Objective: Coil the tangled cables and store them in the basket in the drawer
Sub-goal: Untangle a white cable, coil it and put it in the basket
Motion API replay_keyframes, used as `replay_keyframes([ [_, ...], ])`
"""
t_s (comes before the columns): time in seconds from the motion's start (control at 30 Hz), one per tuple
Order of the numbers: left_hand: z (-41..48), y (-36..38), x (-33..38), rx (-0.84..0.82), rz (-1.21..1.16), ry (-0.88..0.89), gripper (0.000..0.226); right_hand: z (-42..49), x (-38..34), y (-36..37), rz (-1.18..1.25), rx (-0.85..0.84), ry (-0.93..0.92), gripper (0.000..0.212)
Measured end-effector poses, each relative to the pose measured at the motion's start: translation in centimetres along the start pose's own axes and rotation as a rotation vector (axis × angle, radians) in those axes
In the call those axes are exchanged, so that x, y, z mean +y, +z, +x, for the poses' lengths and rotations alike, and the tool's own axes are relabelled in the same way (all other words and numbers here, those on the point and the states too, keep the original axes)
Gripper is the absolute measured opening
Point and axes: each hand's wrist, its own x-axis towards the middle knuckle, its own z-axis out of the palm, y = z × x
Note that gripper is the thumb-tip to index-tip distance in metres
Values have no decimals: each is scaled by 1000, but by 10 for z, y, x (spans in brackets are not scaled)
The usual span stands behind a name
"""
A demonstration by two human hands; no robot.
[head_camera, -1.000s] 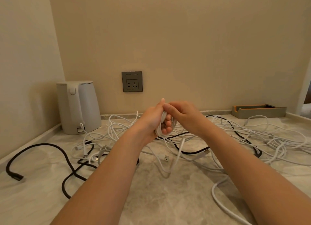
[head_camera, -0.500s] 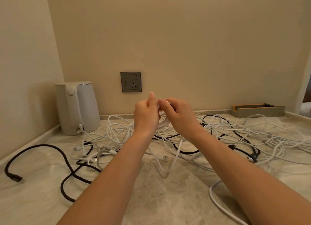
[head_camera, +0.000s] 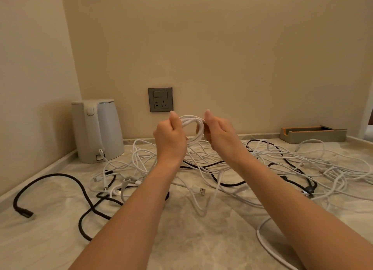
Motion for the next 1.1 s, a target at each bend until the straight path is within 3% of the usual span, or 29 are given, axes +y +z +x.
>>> replay_keyframes([
  [0.13,2,0,1,-134,-1,24,54,3,4,-17,-137,71,-49,40],
  [0.23,-1,1,4,-232,-65,48,56,6,13,-23,-130,110,23,41],
  [0.3,2,-1,3,-214,-98,21,57,4,14,-21,-161,1,108,41],
  [0.37,7,-7,2,-145,-95,-23,55,-1,11,-15,-282,-219,105,35],
  [0.43,14,-15,0,-55,-84,-91,54,-8,1,-6,-495,-454,32,26],
  [0.5,21,-22,-3,7,-45,-135,52,-14,-10,5,-694,-560,-67,22],
  [0.67,22,-27,-9,47,148,-49,53,-20,-24,9,-1035,-459,-364,28],
  [0.77,20,-30,-9,24,303,47,55,-19,-25,8,-948,-333,-539,35],
  [0.87,18,-26,-7,-153,384,143,55,-13,-18,0,-816,-166,-612,44],
  [0.97,14,-19,-5,-412,316,202,53,-6,-17,-13,-649,-104,-489,36],
  [1.1,9,-15,-1,-549,219,241,53,-2,-10,-26,-268,-167,-165,39],
])
